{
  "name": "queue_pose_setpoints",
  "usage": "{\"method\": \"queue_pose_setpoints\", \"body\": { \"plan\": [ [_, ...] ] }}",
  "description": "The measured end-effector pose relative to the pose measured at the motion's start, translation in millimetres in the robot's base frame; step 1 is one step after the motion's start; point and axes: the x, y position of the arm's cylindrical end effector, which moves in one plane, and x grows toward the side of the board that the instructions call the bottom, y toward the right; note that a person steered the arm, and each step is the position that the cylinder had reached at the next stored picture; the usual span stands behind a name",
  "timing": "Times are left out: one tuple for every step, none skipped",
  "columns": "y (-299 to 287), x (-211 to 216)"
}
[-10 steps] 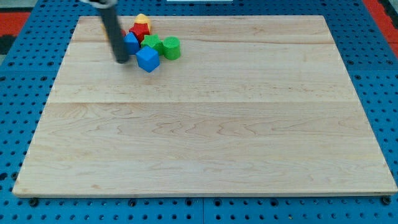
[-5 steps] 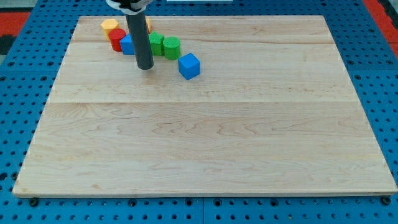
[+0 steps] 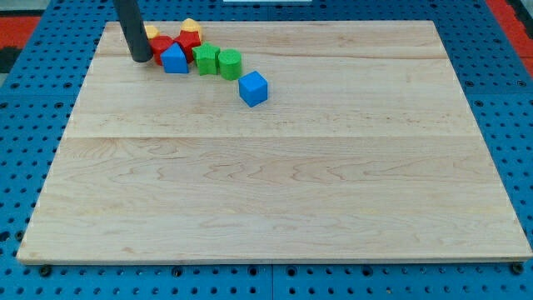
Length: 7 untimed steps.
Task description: Push the blue triangle closer to the blue cube
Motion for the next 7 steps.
{"method": "queue_pose_setpoints", "body": {
  "plan": [
    [21, -24],
    [48, -23],
    [69, 1],
    [71, 15],
    [44, 9],
    [-9, 4],
    [29, 34]
  ]
}}
